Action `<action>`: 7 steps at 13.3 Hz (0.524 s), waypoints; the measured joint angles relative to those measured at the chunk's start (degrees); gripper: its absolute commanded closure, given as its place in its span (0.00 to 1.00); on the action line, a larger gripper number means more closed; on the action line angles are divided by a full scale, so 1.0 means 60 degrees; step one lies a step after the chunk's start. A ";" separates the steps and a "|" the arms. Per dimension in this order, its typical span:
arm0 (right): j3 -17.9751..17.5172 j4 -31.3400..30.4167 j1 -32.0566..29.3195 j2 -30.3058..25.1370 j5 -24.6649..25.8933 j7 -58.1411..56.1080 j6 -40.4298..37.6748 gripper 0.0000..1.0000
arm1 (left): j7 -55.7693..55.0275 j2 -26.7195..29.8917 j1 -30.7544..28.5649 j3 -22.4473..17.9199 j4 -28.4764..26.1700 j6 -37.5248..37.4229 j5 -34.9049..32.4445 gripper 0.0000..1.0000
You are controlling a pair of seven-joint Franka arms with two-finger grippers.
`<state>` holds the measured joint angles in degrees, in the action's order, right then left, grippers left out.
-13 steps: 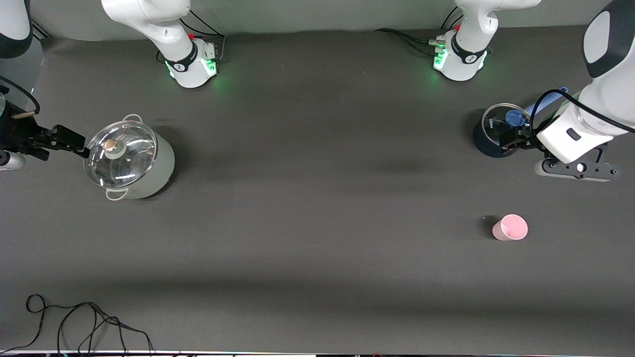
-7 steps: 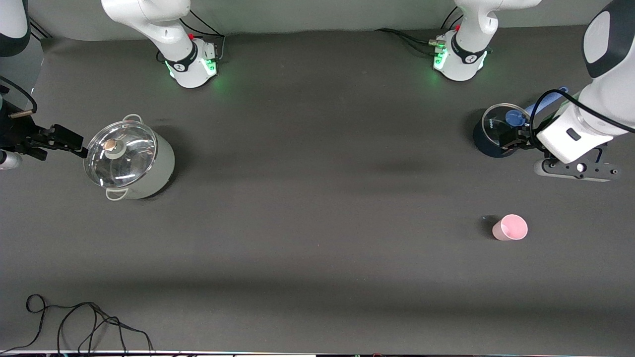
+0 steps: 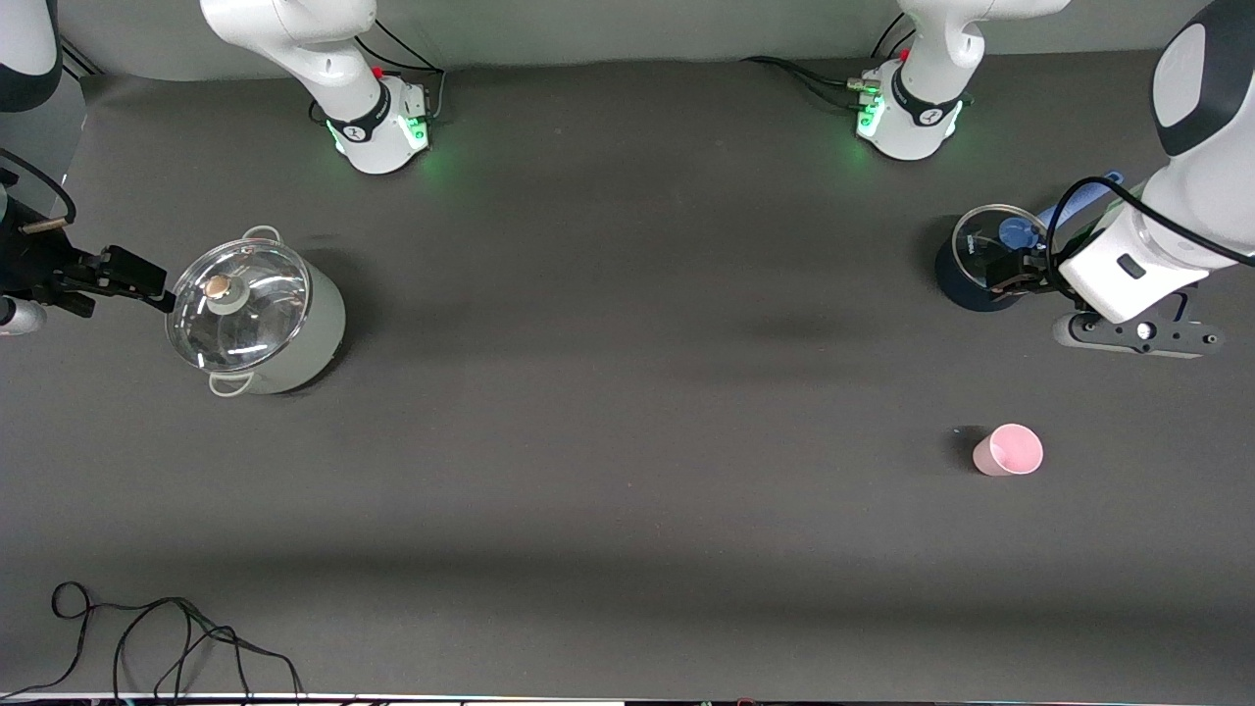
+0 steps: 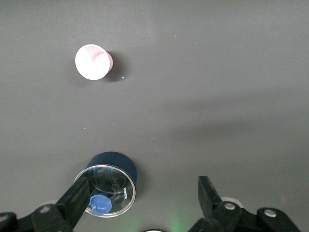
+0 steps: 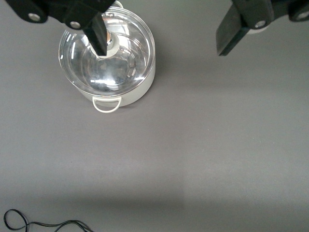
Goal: Transfer pink cup from left to right arm
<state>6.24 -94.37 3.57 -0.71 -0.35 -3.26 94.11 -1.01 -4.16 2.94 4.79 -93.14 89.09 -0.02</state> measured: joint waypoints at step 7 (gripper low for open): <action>-0.0012 0.0160 0.0012 -0.0034 0.0000 0.0000 -0.0015 0.00 | 0.2621 -0.0112 -0.0474 -0.0030 0.0205 -0.0085 -0.0009 0.00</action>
<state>6.17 -93.41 3.65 -0.92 -0.34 -3.26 94.02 14.72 -4.83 0.10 4.62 -91.91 88.58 -0.08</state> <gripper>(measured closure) 0.000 0.000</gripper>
